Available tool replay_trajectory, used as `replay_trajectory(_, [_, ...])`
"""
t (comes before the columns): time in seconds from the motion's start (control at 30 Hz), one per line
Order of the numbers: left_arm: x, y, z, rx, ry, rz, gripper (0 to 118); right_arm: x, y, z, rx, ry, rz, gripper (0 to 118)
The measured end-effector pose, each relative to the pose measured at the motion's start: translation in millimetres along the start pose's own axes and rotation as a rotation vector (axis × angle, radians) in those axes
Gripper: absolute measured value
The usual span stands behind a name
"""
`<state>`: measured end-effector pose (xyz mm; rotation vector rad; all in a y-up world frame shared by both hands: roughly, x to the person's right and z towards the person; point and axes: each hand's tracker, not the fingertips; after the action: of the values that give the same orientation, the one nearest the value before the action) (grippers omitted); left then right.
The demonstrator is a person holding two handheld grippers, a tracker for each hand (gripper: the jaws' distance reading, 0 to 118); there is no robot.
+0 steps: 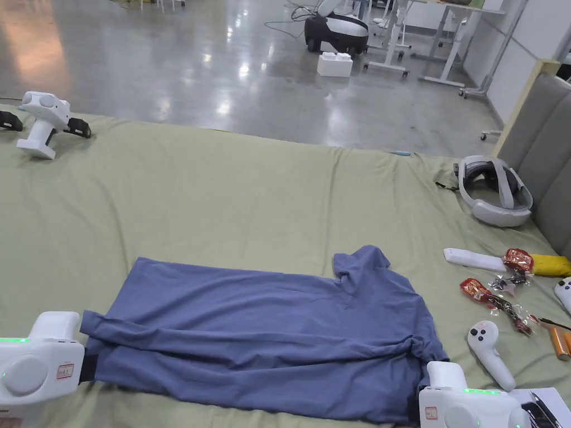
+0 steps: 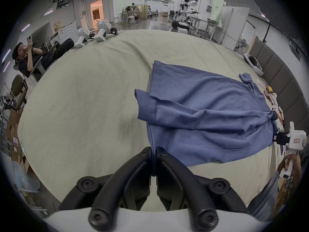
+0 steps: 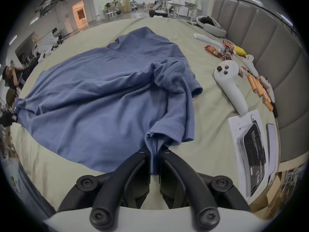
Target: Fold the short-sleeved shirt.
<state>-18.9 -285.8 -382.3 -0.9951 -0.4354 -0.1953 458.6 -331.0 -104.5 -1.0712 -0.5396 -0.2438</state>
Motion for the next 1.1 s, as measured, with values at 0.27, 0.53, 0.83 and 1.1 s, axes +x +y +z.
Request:
replay_trajectory(0.27, [-5, 7, 36, 0.054, -0.053, 0.032, 7, 11, 2, 63, 0.170, 0.027, -0.014, 9])
replay_trajectory(0.53, [-24, -4, 76, 0.079, -0.101, 0.091, 7, 21, -10, 109, 0.176, 0.010, 0.069, 9])
replay_trajectory(0.83, [-33, -71, 70, -0.080, -0.092, 0.044, 7, 23, -73, 100, 0.021, -0.012, 0.137, 9])
replay_trajectory(1.1, [-35, -106, 15, -0.125, -0.051, 0.044, 7, 14, -97, 64, -0.036, -0.045, 0.151, 9])
